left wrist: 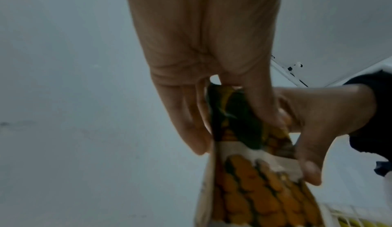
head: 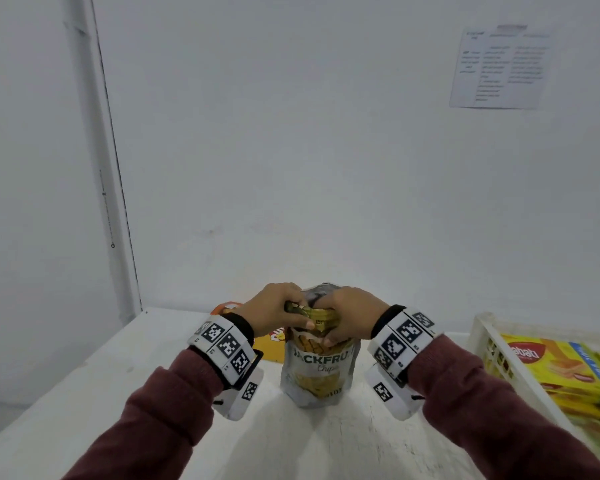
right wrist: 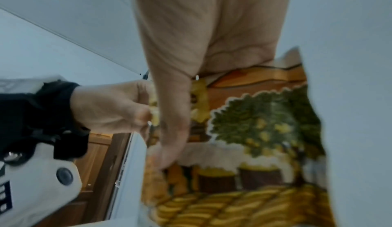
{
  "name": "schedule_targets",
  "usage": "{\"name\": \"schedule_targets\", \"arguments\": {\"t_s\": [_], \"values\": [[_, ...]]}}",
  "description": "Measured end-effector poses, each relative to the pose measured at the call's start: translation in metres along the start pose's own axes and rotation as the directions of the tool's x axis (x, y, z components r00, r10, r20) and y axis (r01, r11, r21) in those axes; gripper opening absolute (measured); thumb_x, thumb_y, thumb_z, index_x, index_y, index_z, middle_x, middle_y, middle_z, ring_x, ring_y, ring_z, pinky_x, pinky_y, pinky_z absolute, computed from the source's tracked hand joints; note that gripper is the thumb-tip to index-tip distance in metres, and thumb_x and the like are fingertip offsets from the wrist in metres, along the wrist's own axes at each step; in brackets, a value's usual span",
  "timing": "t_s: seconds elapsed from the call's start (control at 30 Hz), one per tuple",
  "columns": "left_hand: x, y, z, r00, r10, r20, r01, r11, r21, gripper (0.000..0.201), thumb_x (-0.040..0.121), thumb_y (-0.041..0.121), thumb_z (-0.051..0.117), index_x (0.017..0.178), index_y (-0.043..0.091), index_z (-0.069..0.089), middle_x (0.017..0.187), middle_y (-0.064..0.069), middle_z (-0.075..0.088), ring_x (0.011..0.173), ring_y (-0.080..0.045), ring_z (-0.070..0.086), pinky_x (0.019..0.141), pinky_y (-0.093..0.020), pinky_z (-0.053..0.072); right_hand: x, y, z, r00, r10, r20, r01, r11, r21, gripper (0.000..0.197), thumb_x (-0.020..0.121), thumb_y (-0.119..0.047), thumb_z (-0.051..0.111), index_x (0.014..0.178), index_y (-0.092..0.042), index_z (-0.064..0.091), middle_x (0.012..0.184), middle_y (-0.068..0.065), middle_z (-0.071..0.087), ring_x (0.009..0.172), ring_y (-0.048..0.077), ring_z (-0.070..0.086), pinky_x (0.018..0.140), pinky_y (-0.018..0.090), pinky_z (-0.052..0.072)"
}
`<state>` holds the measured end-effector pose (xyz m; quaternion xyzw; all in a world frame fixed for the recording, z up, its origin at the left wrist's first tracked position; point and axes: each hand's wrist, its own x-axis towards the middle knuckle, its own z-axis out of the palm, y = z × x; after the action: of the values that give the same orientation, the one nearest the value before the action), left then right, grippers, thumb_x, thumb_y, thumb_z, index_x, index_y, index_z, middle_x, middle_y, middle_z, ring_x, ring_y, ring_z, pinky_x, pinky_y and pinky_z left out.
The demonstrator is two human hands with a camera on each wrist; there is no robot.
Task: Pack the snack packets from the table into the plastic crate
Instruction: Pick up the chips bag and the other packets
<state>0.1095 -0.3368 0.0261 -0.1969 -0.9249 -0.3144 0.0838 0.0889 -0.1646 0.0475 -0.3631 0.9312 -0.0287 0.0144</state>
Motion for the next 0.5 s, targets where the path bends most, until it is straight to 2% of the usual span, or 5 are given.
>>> {"name": "schedule_targets", "arguments": {"t_s": [0.07, 0.13, 0.33, 0.47, 0.5], "values": [[-0.001, -0.003, 0.005, 0.998, 0.006, -0.060, -0.008, 0.999, -0.035, 0.014, 0.077, 0.014, 0.073, 0.070, 0.015, 0.061, 0.073, 0.010, 0.048, 0.068, -0.005, 0.047, 0.060, -0.010, 0.036, 0.003, -0.006, -0.001, 0.998, 0.007, 0.064, -0.005, 1.000, -0.022, 0.042, 0.076, -0.036, 0.072, 0.111, -0.015, 0.061, 0.109, 0.004, 0.065, 0.099, 0.022, 0.060, 0.076, 0.028, 0.044], [-0.002, -0.008, 0.010, 0.994, 0.023, -0.109, -0.032, 0.996, -0.084, 0.022, 0.078, 0.012, 0.072, 0.065, 0.017, 0.055, 0.071, 0.006, 0.048, 0.067, -0.012, 0.046, 0.062, -0.016, 0.036, 0.008, -0.010, -0.003, 0.989, 0.040, 0.140, -0.036, 0.999, -0.030, 0.042, 0.078, -0.042, 0.069, 0.109, -0.014, 0.062, 0.106, 0.003, 0.066, 0.092, 0.020, 0.059, 0.074, 0.026, 0.043], [-0.005, -0.011, 0.021, 0.988, 0.062, -0.139, -0.081, 0.987, -0.141, 0.035, 0.084, 0.011, 0.065, 0.062, 0.019, 0.040, 0.068, 0.002, 0.038, 0.068, -0.016, 0.038, 0.061, -0.022, 0.030, 0.021, -0.015, 0.003, 0.957, 0.048, 0.288, -0.053, 0.999, 0.012, 0.046, 0.083, -0.047, 0.063, 0.112, -0.011, 0.057, 0.105, 0.006, 0.063, 0.091, 0.021, 0.055, 0.083, 0.029, 0.044], [-0.006, -0.020, 0.021, 0.979, 0.059, -0.196, -0.098, 0.976, -0.195, 0.030, 0.082, 0.012, 0.068, 0.063, 0.017, 0.045, 0.070, 0.001, 0.042, 0.072, -0.020, 0.042, 0.065, -0.030, 0.034, 0.021, -0.014, 0.009, 0.982, 0.067, 0.178, -0.054, 0.995, -0.079, 0.038, 0.079, -0.056, 0.061, 0.076, -0.019, 0.052, 0.074, -0.008, 0.055, 0.075, 0.016, 0.054, 0.069, 0.027, 0.042], [-0.005, -0.022, 0.022, 0.974, 0.051, -0.219, -0.098, 0.973, -0.210, 0.028, 0.081, 0.012, 0.069, 0.064, 0.020, 0.048, 0.071, 0.002, 0.045, 0.074, -0.020, 0.045, 0.067, -0.033, 0.037, 0.019, -0.013, 0.009, 0.992, 0.044, 0.119, -0.038, 0.998, -0.057, 0.036, 0.078, -0.055, 0.063, 0.077, -0.021, 0.054, 0.076, -0.008, 0.057, 0.076, 0.015, 0.054, 0.070, 0.026, 0.041]]}}
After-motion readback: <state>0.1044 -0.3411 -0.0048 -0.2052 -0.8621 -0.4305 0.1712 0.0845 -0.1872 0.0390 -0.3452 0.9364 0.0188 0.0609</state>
